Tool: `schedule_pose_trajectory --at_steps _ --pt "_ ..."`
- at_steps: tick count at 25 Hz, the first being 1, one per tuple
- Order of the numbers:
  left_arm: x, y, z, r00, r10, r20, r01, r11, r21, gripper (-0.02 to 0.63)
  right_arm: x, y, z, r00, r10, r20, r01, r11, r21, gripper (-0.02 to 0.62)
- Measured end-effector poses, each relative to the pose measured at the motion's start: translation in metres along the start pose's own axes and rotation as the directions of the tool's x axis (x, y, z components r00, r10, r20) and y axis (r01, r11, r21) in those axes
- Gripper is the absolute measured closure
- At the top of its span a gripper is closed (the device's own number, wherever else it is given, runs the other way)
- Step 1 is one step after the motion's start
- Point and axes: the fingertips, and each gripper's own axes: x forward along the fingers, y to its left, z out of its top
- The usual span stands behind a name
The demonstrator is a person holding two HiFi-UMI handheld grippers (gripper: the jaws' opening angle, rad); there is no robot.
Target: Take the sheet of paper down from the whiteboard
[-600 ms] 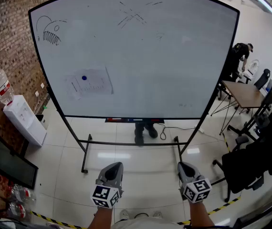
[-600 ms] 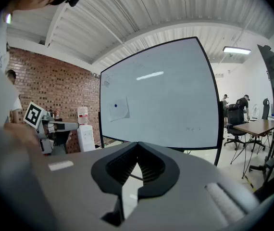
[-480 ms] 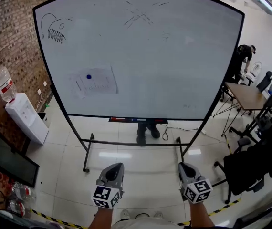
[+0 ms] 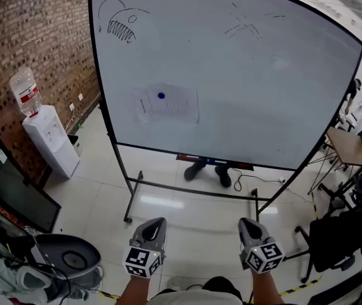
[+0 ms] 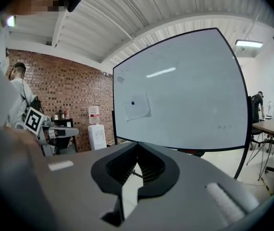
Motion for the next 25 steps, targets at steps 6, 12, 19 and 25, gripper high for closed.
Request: schedule_pose_trajectory --at_steps 6,12,19,25 --pt "-0.001 0.038 -0.010 0.999 0.038 -0.006 -0.038 0.998 -0.047 0.604 0.047 0.025 0.002 0.998 0.062 -0.033 -0.063 0.998 -0.028 0.589" --pt "0.034 0.082 -0.006 0.995 0.102 -0.009 -0.103 0.993 -0.059 0.604 0.118 0.008 0.032 0.992 0.130 0.004 -0.129 0.990 -0.053 0.589" --pt "0.123 0.139 0.033 0.979 0.201 0.020 -0.200 0.980 -0.022 0.604 0.217 -0.043 0.076 0.976 0.212 0.046 -0.209 0.976 -0.062 0.589" --pt "0.198 0.171 0.074 0.960 0.278 0.046 -0.279 0.960 0.033 0.604 0.291 -0.073 0.123 0.949 0.308 0.065 -0.302 0.949 -0.085 0.589"
